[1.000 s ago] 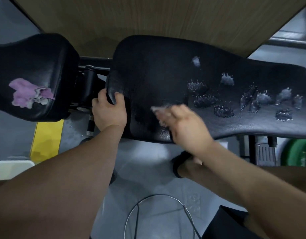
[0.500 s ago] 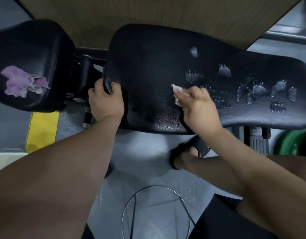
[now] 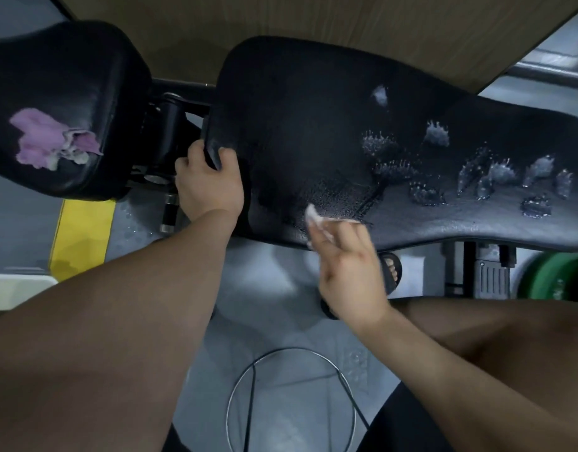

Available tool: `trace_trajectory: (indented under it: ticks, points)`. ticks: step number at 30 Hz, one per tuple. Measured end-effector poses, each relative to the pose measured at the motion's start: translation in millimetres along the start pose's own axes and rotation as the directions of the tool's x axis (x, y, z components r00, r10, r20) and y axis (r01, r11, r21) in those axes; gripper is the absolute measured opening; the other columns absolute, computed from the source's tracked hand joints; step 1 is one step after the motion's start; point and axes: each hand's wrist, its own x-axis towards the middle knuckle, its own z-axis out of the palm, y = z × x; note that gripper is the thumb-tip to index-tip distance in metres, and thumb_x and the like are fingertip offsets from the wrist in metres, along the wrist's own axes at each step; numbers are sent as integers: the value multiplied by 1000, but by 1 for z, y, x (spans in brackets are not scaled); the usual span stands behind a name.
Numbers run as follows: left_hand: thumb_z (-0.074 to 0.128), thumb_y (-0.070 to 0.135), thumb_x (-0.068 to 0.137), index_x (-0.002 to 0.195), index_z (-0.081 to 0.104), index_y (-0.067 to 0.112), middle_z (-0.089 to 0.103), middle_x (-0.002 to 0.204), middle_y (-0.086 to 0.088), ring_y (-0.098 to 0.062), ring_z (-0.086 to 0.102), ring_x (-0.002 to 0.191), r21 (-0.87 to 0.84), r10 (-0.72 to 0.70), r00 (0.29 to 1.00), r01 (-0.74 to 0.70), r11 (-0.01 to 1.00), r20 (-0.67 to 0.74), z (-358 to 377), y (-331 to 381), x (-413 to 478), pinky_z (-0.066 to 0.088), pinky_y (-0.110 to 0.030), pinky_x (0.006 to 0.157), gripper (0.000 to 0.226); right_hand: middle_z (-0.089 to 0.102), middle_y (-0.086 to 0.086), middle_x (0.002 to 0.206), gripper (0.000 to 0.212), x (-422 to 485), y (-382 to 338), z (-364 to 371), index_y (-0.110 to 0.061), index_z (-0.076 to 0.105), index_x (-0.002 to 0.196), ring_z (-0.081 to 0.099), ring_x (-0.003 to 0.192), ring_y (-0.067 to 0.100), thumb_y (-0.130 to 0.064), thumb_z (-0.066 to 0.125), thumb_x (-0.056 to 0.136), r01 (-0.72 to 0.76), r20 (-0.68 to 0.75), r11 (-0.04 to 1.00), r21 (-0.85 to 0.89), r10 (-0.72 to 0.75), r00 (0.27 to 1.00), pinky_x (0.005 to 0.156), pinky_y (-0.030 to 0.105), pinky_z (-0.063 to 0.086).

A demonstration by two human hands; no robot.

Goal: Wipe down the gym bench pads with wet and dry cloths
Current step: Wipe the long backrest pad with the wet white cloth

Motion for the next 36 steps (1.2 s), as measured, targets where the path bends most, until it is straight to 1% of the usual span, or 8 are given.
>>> trace_trajectory:
  ticks: [6, 9, 12, 15, 20, 26, 31, 36]
  points:
    - [39, 53, 94, 137, 55, 30, 54, 129, -6, -30, 57, 113, -8, 19, 1000, -19, 1000, -3, 2, -4, 0, 45, -41, 87, 51, 67, 2, 124, 40, 55, 1, 15, -17, 63, 139, 60, 104, 33, -11, 49, 102, 323, 140, 944, 72, -330, 933, 85, 43, 53]
    - [39, 52, 95, 137, 56, 30, 55, 128, -6, -28, 57, 113, -5, 11, 1000, -11, 1000, -13, 2, -3, 0, 44, -38, 86, 51, 65, 5, 112, 62, 109, 49, -2, -24, 60, 142, 56, 95, 34, 3, 55, 87, 207, 91, 972, -114, -197, 976, 80, 41, 54]
    - [38, 52, 94, 136, 56, 31, 55, 126, -5, -27, 58, 110, -12, 16, 1000, -16, 1000, -4, 0, -3, 0, 42, -35, 82, 51, 62, 12, 105, 56, 148, 65, -10, -21, 66, 134, 54, 92, 38, 2, 54, 85, -50, -3, 982, -184, 51, 999, 75, 42, 55]
    - [36, 53, 93, 136, 56, 32, 55, 125, -5, -29, 58, 111, -13, 13, 1000, -13, 1000, 4, -1, -2, 0, 45, -40, 85, 52, 61, 10, 110, 64, 122, 36, -2, -16, 54, 147, 52, 93, 35, 0, 50, 85, 77, 41, 982, -171, -71, 997, 81, 41, 51]
    - [39, 49, 96, 135, 56, 33, 55, 124, -5, -29, 58, 110, 2, 4, 1000, -4, 1000, -10, 1, -2, 1, 41, -37, 82, 46, 65, 6, 112, 55, 106, 39, 1, -19, 61, 141, 55, 93, 32, -1, 44, 92, 385, 151, 921, -52, -374, 915, 80, 40, 55]
    - [38, 45, 100, 138, 55, 32, 54, 126, -4, -29, 57, 111, 18, 15, 1000, -15, 1000, 9, -1, 0, 0, 40, -37, 82, 44, 61, 11, 101, 44, 198, 62, 10, -23, 68, 132, 52, 88, 36, -8, 52, 94, 13, -10, 991, -135, -14, 1000, 75, 42, 53]
    - [34, 38, 102, 139, 53, 27, 53, 130, -8, -32, 54, 115, 13, 6, 999, -6, 1000, 36, -4, 0, 2, 43, -44, 87, 43, 58, 8, 102, 62, 123, 11, 16, -17, 56, 145, 47, 86, 30, -2, 56, 85, 207, 78, 974, -88, -200, 977, 69, 37, 43]
    - [30, 35, 105, 143, 48, 23, 48, 138, -12, -36, 51, 120, 12, -18, 994, 17, 1000, 109, -11, 6, 2, 37, -42, 86, 44, 61, 4, 115, 49, 61, -22, 19, -12, 65, 135, 52, 99, 30, -9, 44, 91, 224, 125, 974, 20, -225, 966, 79, 38, 54]
